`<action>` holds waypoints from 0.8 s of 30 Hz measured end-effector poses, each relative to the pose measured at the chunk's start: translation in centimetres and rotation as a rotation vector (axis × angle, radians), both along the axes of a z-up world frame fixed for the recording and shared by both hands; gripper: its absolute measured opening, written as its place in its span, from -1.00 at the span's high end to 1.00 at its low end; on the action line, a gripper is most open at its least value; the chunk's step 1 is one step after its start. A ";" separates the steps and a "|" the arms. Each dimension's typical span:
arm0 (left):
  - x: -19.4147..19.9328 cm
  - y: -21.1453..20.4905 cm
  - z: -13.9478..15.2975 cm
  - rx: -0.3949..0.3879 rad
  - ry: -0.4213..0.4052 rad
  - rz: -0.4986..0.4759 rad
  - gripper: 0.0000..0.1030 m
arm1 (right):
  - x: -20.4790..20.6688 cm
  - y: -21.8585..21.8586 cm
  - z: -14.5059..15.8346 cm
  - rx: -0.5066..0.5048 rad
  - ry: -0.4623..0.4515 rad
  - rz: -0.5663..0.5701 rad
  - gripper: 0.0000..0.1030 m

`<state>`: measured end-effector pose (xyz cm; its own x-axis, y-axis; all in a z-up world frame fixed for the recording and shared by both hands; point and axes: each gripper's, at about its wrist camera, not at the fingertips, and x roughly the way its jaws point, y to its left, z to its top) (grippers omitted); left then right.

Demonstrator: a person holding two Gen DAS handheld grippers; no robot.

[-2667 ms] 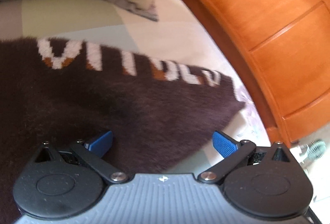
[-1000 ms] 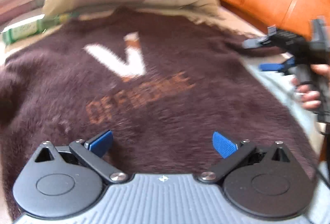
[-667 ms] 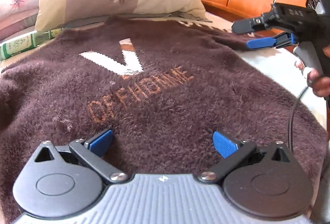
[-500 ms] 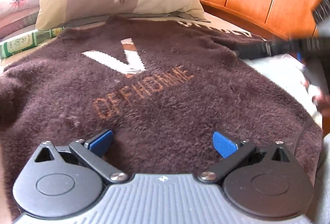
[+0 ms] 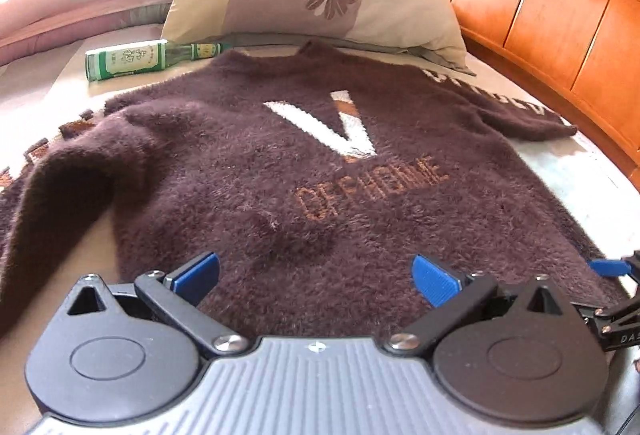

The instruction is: Fold clothes

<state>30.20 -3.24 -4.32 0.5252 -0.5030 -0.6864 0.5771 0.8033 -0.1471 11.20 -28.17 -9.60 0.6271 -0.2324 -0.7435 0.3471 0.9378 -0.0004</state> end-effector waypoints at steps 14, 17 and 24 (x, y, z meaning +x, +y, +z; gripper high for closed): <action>-1.0 1.7 1.9 -0.119 0.038 -0.057 -0.99 | -0.8 3.9 2.2 -0.049 0.063 -0.103 -1.00; -0.7 1.4 1.5 -0.154 0.022 -0.038 -0.99 | 0.6 4.4 1.6 -0.028 0.055 -0.044 -1.00; -1.2 -0.9 -0.5 -0.063 -0.063 -0.038 -0.99 | -2.1 4.7 -0.5 0.031 -0.027 0.014 -1.00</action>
